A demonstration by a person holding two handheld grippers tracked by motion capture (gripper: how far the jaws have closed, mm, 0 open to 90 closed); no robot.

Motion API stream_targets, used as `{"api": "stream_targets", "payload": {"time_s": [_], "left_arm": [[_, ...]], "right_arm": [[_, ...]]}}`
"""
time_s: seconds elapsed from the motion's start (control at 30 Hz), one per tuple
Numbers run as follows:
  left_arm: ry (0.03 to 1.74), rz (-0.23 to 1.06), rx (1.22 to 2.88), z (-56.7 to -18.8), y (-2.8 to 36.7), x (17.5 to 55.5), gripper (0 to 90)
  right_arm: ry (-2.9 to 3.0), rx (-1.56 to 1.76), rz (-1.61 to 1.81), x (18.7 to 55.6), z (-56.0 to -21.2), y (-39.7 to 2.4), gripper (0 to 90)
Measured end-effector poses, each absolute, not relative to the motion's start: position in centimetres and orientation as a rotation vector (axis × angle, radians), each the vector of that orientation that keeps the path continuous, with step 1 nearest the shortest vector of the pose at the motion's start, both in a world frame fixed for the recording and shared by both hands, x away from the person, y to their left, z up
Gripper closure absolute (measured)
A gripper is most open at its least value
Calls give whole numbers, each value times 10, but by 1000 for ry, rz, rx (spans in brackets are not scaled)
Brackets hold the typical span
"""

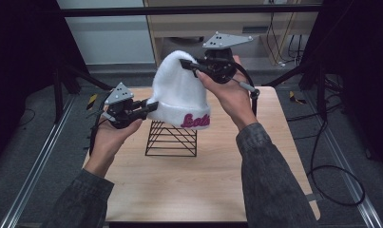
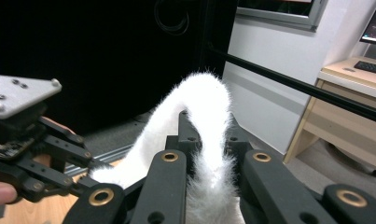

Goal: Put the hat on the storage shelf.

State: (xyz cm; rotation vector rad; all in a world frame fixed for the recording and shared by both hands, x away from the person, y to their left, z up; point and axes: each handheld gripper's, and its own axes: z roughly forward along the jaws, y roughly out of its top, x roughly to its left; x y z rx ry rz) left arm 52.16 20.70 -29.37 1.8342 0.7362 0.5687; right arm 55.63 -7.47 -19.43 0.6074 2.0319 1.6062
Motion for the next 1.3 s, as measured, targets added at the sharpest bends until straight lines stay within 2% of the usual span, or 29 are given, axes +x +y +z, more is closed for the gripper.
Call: {"api": "stream_targets", "payload": {"time_s": [0.8,1.3], "left_arm": [[816,579,1845,-324,217,540,751],[828,572,1846,-351,216,539,754]], "right_arm": [[2096,665,1578,586,-232,-67,826],[2136,619,1575,581,-248,-65,826]]}}
